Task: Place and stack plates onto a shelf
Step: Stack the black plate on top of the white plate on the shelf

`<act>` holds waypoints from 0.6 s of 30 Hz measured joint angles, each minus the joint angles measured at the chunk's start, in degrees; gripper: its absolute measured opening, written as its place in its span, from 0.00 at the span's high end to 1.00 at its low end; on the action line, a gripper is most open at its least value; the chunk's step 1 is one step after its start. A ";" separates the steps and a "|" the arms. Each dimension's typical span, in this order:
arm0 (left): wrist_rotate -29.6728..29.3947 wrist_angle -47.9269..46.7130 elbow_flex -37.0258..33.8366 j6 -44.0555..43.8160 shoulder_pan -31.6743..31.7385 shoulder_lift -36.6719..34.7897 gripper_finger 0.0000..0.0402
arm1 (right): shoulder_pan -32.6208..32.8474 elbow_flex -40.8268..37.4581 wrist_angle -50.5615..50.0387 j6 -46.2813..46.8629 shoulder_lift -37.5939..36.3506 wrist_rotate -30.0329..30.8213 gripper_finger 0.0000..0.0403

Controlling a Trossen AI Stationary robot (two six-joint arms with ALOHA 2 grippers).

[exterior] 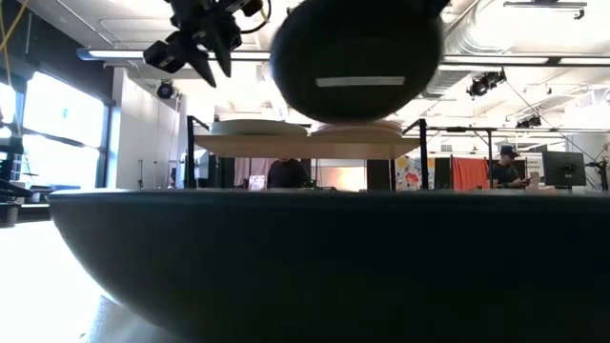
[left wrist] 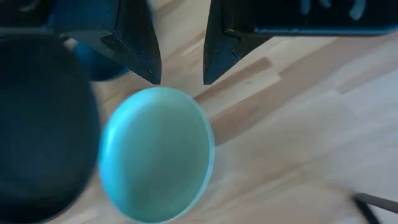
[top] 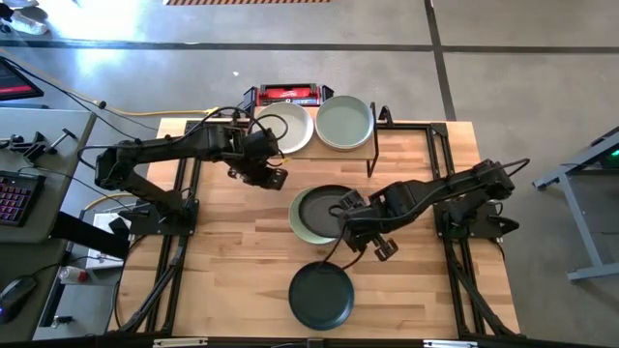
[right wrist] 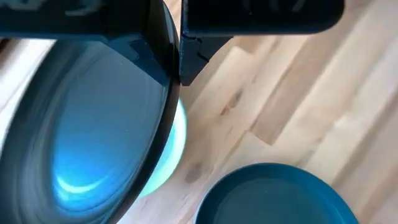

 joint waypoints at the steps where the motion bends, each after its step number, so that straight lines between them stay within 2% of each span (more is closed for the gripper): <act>1: 0.47 0.87 0.00 -0.75 -0.18 0.00 0.73 | -0.01 0.00 0.78 -1.59 0.00 0.56 1.00; 6: 0.67 4.92 0.00 -4.52 -1.58 0.00 0.73 | -0.01 0.00 3.15 -7.48 0.00 2.48 1.00; 18: 0.65 10.85 0.04 -9.31 -4.59 2.02 0.73 | -0.38 0.02 4.05 -12.20 0.00 5.04 1.00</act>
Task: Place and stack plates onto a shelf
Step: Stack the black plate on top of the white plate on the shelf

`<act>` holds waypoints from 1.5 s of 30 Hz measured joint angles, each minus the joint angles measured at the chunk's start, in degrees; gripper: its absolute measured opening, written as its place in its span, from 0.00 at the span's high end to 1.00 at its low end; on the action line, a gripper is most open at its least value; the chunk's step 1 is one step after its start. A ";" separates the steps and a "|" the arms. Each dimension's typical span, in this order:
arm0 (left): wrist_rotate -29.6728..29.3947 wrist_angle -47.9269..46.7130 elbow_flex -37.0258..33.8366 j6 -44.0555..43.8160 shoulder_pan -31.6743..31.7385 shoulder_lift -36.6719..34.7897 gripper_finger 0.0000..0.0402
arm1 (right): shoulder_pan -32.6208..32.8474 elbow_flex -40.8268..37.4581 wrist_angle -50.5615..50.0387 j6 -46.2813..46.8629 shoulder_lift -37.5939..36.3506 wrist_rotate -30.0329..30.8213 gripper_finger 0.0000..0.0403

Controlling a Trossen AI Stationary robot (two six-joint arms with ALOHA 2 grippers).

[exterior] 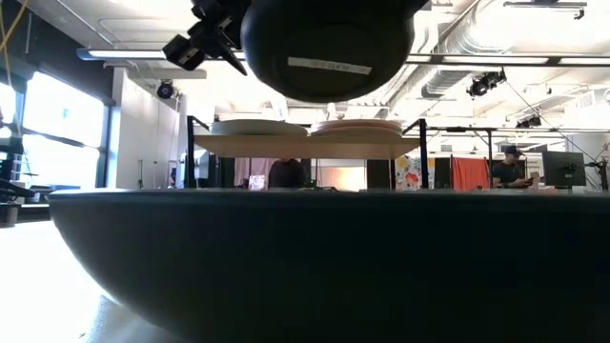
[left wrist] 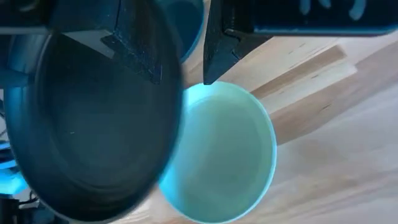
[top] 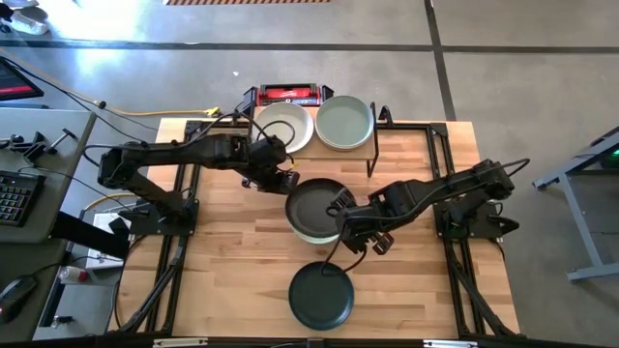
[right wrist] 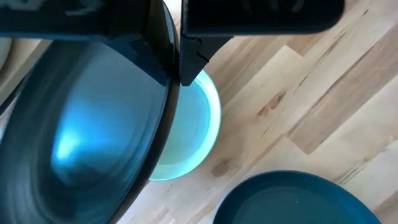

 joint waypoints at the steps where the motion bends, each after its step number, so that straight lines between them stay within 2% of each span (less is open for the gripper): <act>1: -0.02 0.35 0.00 -0.37 -0.25 0.31 0.73 | -0.21 -0.02 0.04 -0.02 0.00 0.00 1.00; 16: -0.15 2.83 -0.04 -1.70 -0.91 3.43 0.74 | -1.09 -0.02 -0.16 -0.89 0.00 1.97 1.00; 20: -0.12 2.76 -0.07 -0.31 -0.88 3.74 0.79 | -1.08 -0.02 -0.44 -0.89 0.00 2.16 1.00; 30: -0.90 2.78 -0.07 1.57 -0.96 3.73 0.98 | -1.03 -0.02 -0.60 -0.94 0.00 1.99 1.00; 41: -2.58 3.12 -0.07 3.42 -0.96 3.73 0.99 | -1.03 -0.02 -0.44 -0.66 0.00 2.40 1.00; 45: -2.87 3.15 -0.07 3.49 -0.98 3.73 0.99 | -1.03 -0.02 -0.44 -0.61 0.00 2.55 0.97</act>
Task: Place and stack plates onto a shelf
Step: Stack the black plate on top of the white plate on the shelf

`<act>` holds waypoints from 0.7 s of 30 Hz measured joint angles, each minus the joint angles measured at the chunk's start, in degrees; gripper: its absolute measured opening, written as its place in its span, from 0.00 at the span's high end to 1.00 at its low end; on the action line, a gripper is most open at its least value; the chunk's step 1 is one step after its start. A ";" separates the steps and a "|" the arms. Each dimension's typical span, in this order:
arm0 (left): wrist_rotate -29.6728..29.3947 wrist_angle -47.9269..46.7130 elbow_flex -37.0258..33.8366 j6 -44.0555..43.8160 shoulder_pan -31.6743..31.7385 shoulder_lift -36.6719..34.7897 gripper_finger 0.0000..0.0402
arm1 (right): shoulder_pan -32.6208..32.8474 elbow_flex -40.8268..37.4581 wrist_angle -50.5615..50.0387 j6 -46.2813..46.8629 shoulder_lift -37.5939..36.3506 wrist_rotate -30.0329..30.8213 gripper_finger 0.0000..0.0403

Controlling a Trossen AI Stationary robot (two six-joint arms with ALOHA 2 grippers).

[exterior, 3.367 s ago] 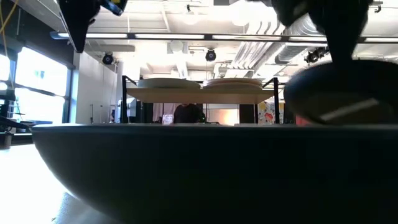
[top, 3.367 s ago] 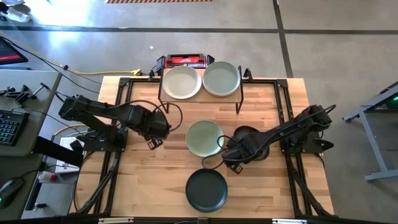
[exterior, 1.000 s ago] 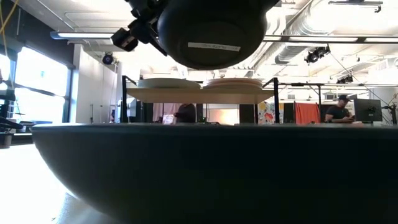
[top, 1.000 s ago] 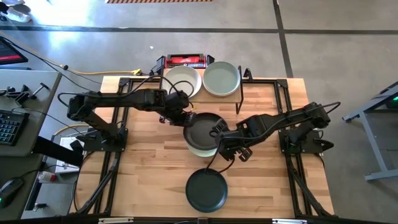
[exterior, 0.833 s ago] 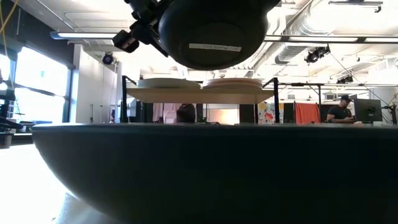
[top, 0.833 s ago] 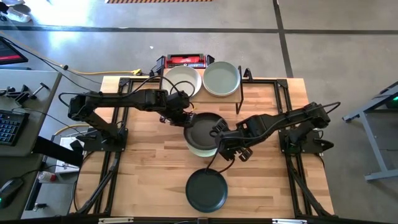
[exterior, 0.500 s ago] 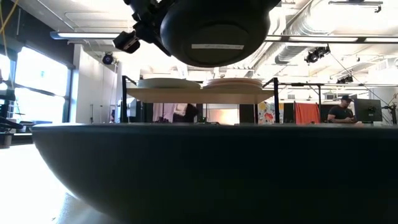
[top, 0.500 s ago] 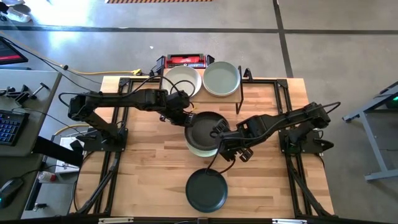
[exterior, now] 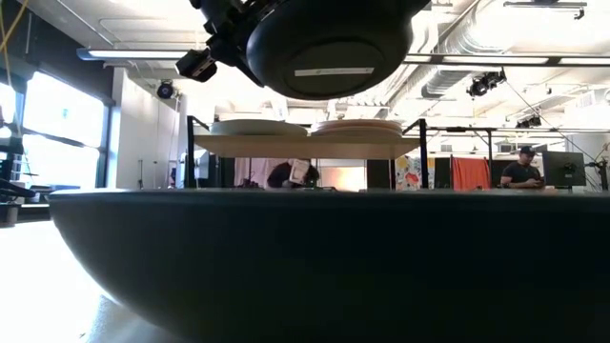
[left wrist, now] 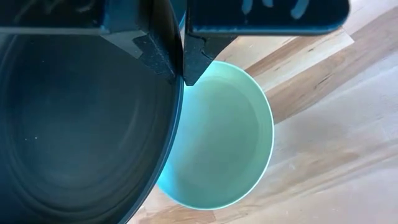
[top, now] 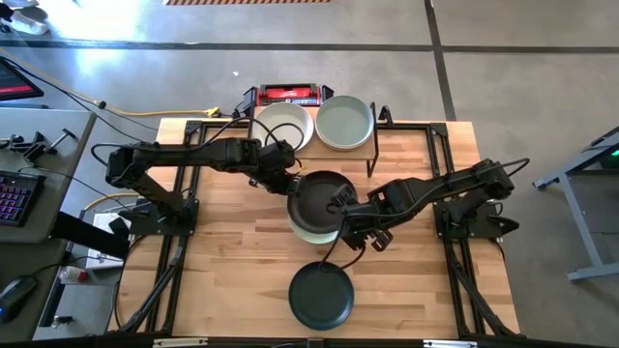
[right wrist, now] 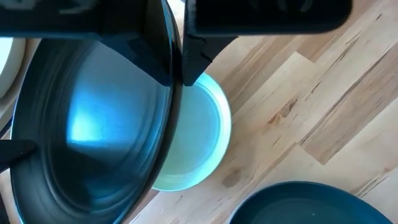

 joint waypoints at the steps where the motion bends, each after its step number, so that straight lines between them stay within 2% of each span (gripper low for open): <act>1: -0.10 0.00 0.00 0.02 0.00 0.00 1.00 | 0.00 0.00 0.00 0.04 0.00 0.09 0.95; 4: -0.27 -0.13 0.00 0.19 -0.04 0.00 1.00 | -0.07 0.00 -0.15 0.93 0.00 0.65 0.88; 11: -2.17 -2.28 0.00 1.17 -0.06 -0.48 1.00 | 0.11 0.00 -3.74 1.72 -0.88 6.49 0.72; 15: -4.67 -5.50 0.00 1.11 0.82 -0.79 1.00 | -0.21 0.00 -4.79 1.74 -3.00 7.25 0.68; 21: -7.43 -7.23 1.07 3.01 3.04 -1.68 1.00 | -1.47 0.00 -4.61 2.73 -5.98 7.20 0.68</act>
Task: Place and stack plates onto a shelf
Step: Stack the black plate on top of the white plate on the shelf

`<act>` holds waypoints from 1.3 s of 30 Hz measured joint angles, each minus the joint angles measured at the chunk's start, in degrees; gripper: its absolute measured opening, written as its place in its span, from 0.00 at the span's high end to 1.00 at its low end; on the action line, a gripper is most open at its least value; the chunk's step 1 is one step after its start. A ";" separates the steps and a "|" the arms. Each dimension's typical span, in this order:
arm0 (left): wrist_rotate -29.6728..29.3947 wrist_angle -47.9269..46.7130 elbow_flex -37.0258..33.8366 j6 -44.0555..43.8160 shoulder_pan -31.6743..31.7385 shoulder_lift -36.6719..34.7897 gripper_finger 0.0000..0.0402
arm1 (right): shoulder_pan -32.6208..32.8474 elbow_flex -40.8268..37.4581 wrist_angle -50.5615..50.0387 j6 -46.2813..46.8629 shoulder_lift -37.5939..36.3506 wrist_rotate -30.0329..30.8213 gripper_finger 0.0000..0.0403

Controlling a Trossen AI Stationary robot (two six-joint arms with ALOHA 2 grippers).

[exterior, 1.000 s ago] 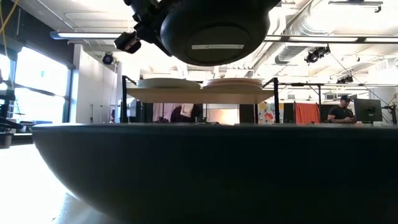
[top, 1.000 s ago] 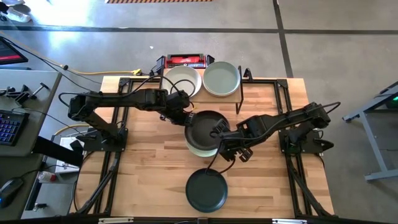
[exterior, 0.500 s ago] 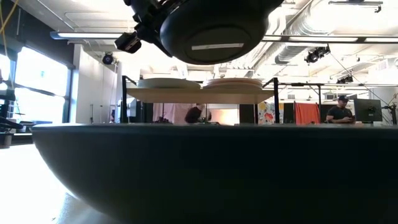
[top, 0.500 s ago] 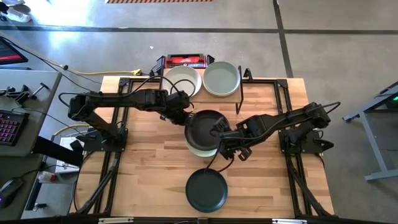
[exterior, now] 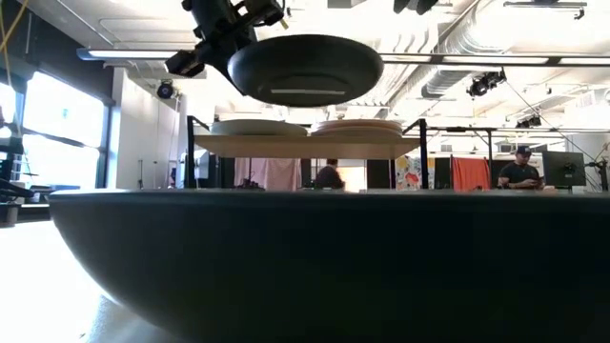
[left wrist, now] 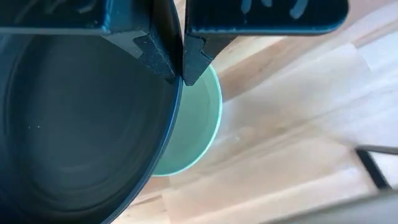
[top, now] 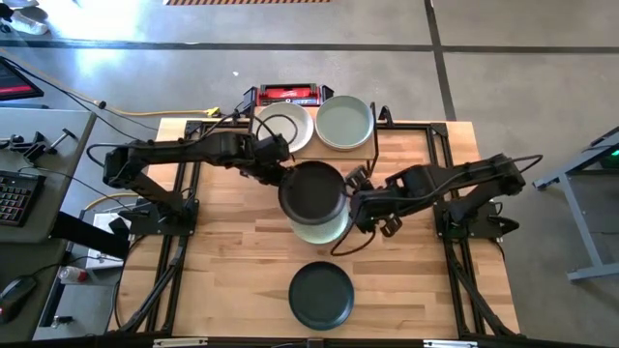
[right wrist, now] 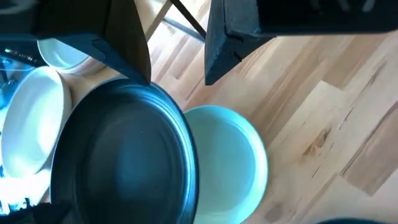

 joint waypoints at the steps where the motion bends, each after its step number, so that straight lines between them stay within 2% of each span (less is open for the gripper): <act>1: -0.13 -1.25 0.77 0.90 0.54 -0.08 1.00 | -0.40 0.00 0.38 0.52 -0.27 -0.09 0.68; 8: -1.31 -7.61 7.42 9.23 5.94 -0.97 1.00 | -3.56 0.00 0.69 6.21 -0.75 -0.12 0.68; 17: -0.14 -15.03 14.65 21.50 19.34 -1.30 1.00 | -7.01 0.00 0.71 14.18 -0.75 -0.23 0.68; 23: 3.12 -14.77 15.04 27.05 28.36 -1.23 1.00 | -7.87 0.00 0.72 19.80 -0.75 -0.26 0.68; 30: 3.09 -14.67 15.04 29.53 36.37 -1.23 1.00 | -7.86 0.00 1.86 24.43 -0.75 -0.27 0.68; 39: 3.07 -13.92 15.04 33.58 40.76 2.63 1.00 | -7.86 0.00 4.83 27.72 -0.75 -0.25 0.68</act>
